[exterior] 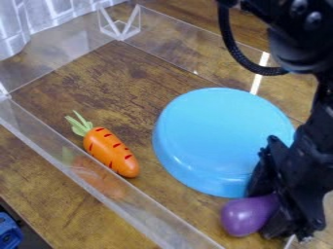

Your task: Put the purple eggplant on the blue tray

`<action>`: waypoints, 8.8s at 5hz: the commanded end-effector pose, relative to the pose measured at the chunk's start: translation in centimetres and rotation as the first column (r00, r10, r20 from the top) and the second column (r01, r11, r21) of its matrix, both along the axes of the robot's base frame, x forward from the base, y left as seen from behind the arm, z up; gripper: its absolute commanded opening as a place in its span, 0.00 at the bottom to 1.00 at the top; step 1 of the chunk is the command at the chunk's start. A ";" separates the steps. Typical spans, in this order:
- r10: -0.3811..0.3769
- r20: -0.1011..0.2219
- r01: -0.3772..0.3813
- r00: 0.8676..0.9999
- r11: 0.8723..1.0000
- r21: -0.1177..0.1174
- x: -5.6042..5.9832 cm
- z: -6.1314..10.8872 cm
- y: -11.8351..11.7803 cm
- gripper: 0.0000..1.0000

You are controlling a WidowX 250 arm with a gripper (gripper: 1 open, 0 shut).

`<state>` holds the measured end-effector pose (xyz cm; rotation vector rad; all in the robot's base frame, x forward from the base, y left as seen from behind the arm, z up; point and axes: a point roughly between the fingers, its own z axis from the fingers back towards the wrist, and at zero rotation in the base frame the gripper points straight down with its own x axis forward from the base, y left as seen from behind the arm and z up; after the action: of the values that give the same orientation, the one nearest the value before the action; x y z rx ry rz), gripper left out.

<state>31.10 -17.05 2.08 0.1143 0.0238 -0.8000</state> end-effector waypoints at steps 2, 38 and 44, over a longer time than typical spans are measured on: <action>-0.012 0.021 0.012 1.000 1.000 -0.014 0.8 0.4 -0.5 0.00; -0.274 0.045 0.264 0.961 0.951 0.162 4.5 -2.3 0.0 0.00; -0.299 0.043 0.286 0.953 0.939 0.191 5.3 -2.7 0.2 0.00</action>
<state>36.82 -17.56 1.99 0.3270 -0.0379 -1.0808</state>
